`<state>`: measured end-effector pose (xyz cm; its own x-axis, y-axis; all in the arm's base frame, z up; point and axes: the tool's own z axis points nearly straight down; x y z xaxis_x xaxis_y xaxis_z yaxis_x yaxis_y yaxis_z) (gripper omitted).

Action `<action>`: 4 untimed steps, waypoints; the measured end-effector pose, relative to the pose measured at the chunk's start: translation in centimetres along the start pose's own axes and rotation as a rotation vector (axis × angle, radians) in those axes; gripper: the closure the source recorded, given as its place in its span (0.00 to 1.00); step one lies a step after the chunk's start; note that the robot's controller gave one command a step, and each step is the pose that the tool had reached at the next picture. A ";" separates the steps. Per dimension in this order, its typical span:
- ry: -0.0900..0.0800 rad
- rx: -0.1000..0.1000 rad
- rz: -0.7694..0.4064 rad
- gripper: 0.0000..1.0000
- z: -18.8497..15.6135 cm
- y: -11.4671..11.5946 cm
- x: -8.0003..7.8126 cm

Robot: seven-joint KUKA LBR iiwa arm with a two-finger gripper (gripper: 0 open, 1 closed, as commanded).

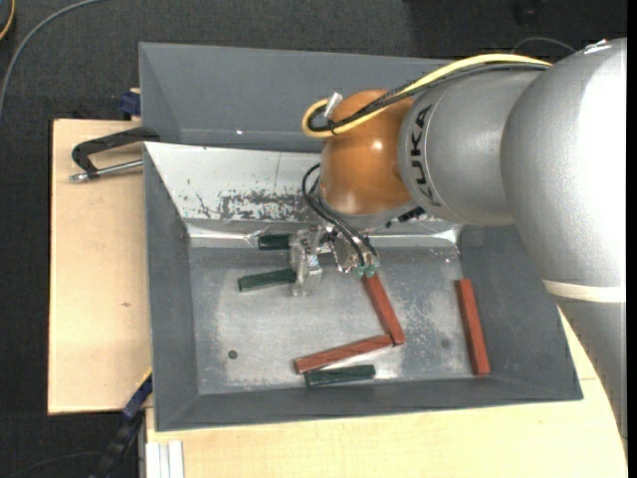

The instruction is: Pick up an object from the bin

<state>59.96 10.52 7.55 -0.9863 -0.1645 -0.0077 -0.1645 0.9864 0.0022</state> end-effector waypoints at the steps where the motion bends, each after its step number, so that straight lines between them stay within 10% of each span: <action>1: -0.002 0.000 -0.318 1.00 -9.7 1.7 0.9; 2: -0.001 0.002 -0.434 1.00 -9.8 -0.4 -0.1; 3: 0.000 0.000 -0.435 0.00 -9.8 -0.3 -0.1; 4: 0.008 -0.003 -0.377 0.00 0.6 2.3 0.0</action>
Offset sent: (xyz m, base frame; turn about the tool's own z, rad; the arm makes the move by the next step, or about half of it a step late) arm -0.0138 0.0132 0.0952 -0.3191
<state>59.60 12.78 6.94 -0.8563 -0.5165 -0.0011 -0.5165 0.8563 0.0032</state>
